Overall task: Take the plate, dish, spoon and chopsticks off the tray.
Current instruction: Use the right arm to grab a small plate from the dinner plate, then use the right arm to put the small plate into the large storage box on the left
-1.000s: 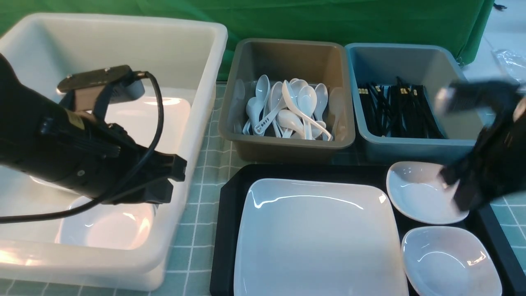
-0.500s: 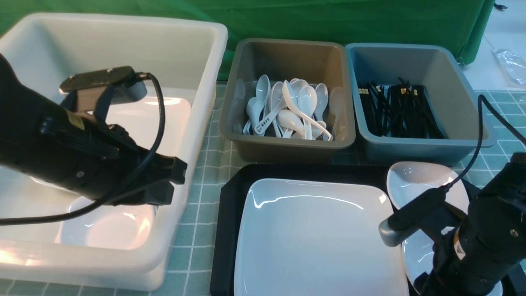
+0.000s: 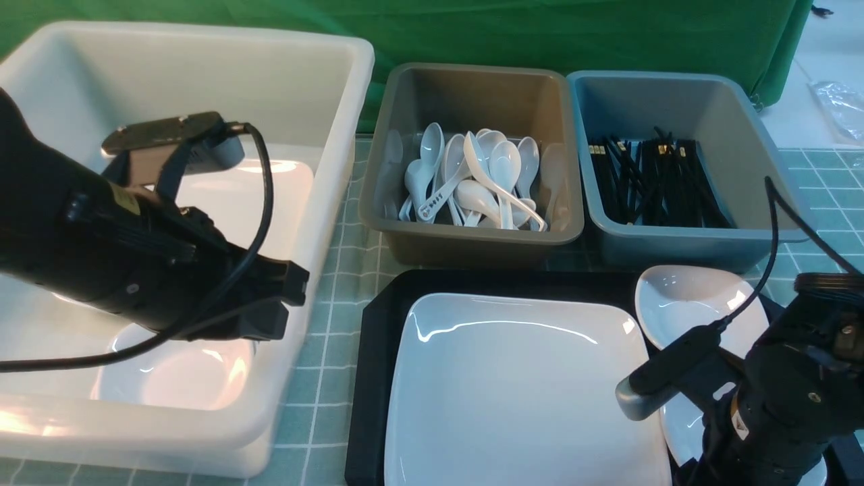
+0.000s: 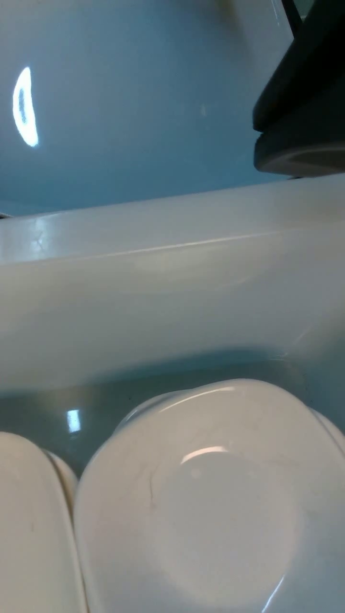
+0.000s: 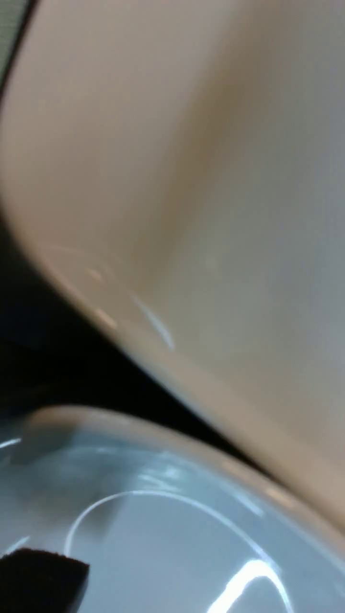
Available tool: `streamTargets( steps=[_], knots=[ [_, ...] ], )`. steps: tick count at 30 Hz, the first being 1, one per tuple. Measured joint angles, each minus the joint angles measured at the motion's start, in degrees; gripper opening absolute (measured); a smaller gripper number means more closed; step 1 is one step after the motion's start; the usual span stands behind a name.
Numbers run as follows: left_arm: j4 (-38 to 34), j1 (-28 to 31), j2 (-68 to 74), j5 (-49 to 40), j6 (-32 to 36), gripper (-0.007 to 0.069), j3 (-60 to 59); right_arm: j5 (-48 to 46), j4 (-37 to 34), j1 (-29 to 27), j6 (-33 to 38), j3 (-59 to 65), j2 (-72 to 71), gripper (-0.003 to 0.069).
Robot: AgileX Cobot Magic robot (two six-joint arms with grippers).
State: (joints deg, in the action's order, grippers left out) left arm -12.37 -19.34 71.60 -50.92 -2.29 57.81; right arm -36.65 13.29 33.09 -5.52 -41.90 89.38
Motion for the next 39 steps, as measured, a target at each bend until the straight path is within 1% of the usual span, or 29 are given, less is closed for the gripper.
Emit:
streamTargets(
  steps=[1, 2, 4, 5, 6, 7, 13, 14, 16, 18, 19, 22, 23, 25, 26, 28, 29, 30, 31, 33, 34, 35, 36, 37, 38, 39],
  knots=[
    [0.00, 0.00, 0.00, 0.00, 0.06, 0.0013, 0.00, 0.28, 0.00, 0.00, 0.00, 0.00, 0.22, 0.0476],
    [-0.05, 0.00, 0.00, 0.00, 0.18, 0.0013, 0.00, 1.03, 0.00, 0.00, 0.00, 0.00, 0.74, 0.0441],
    [-0.05, 0.00, 0.00, 0.00, 0.24, 0.0013, 0.00, 1.62, 0.00, 0.00, 0.00, 0.00, 1.05, 0.0342],
    [-0.05, 0.00, 0.00, 0.00, 0.20, 0.0013, 0.00, 1.74, 0.08, 0.09, 0.06, 0.00, 1.05, 0.0318],
    [-0.05, 0.00, 0.00, 0.00, 0.20, 0.0013, 0.00, 2.10, 0.45, 0.12, 0.06, -0.07, 1.05, 0.0256],
    [-0.10, 0.00, 0.00, 0.00, 0.20, 0.0013, 0.00, 2.51, 1.19, 0.27, 0.23, -0.35, 0.79, 0.0223],
    [-0.29, 0.00, 0.00, -0.12, 0.20, 0.0013, 0.00, 0.45, 0.92, 0.27, 0.34, -0.48, -0.79, 0.0221],
    [-0.28, 0.00, 0.00, -0.12, 0.20, 0.0013, 0.00, -0.22, 0.64, 0.27, 0.34, -0.48, -1.79, 0.0211],
    [-0.28, 0.00, 0.00, -0.12, 0.24, 0.0013, 0.00, -1.41, -0.22, 0.27, 0.34, -0.48, -5.11, 0.0165],
    [-0.23, 0.00, 0.00, -0.12, 0.05, 0.0013, 0.00, -3.23, -1.15, 0.27, 0.25, -1.12, -9.51, 0.0092],
    [-0.02, 0.00, 0.00, -0.12, -0.62, 0.0013, 0.00, -4.78, -1.73, 0.21, 0.16, -1.82, -11.75, 0.0070],
    [0.48, 0.89, 0.00, -0.14, -2.11, 0.0013, 0.00, -7.80, -3.72, 0.21, 0.25, -5.64, -16.78, 0.0066],
    [0.56, 2.53, 0.00, -0.40, -2.51, 0.0013, 0.07, -8.28, -5.28, 0.21, 1.43, -10.18, -18.98, 0.0066],
    [0.56, 4.40, 0.00, -1.06, -2.58, 0.0013, 0.36, -8.37, -6.71, 0.21, 3.03, -13.67, -19.69, 0.0066],
    [0.56, 8.47, -0.05, -3.27, -2.30, 0.0013, 1.42, -8.35, -8.92, 0.21, 5.52, -18.58, -19.71, 0.0066],
    [0.62, 12.88, -0.43, -4.99, -1.20, 0.0013, 2.43, -8.29, -13.29, 0.28, 10.04, -24.67, -18.34, 0.0066],
    [0.62, 13.43, -0.61, -5.39, -1.02, 0.0013, 2.62, -8.29, -14.02, 0.28, 10.53, -25.29, -18.11, 0.0066],
    [0.57, 16.70, -1.43, -6.22, -0.04, 0.0013, 3.12, -8.29, -17.88, 0.61, 13.57, -28.87, -16.53, 0.0066],
    [0.30, 19.47, -2.45, -6.54, 0.51, 0.0013, 3.29, -8.23, -19.87, 1.10, 15.57, -31.83, -14.85, 0.0066],
    [-0.47, 24.86, -5.01, -6.70, 0.72, 0.0013, 3.48, -7.91, -23.60, 3.00, 19.98, -37.09, -11.26, 0.0066],
    [-1.29, 27.30, -6.43, -6.70, 0.85, 0.0013, 3.54, -7.39, -25.25, 4.83, 21.67, -40.59, -8.43, 0.0066],
    [-1.46, 27.74, -6.72, -6.70, 0.84, 0.0013, 3.54, -7.10, -25.62, 5.50, 22.59, -41.74, -7.43, 0.0066],
    [-3.31, 31.12, -9.37, -6.26, 0.98, 0.0013, 3.58, -5.09, -26.67, 8.88, 24.64, -46.83, -2.75, 0.0066],
    [-3.71, 31.71, -9.95, -6.06, 0.99, 0.0013, 3.58, -4.86, -26.80, 9.21, 24.76, -47.95, -1.64, 0.0066],
    [-4.78, 33.29, -11.93, -5.46, 1.12, 0.0013, 3.58, -3.20, -27.35, 11.84, 25.56, -51.89, 2.28, 0.0066],
    [-5.24, 34.02, -13.55, -5.14, 1.12, 0.0013, 3.58, -1.77, -27.51, 13.36, 25.98, -54.64, 5.10, 0.0066]
  ],
)
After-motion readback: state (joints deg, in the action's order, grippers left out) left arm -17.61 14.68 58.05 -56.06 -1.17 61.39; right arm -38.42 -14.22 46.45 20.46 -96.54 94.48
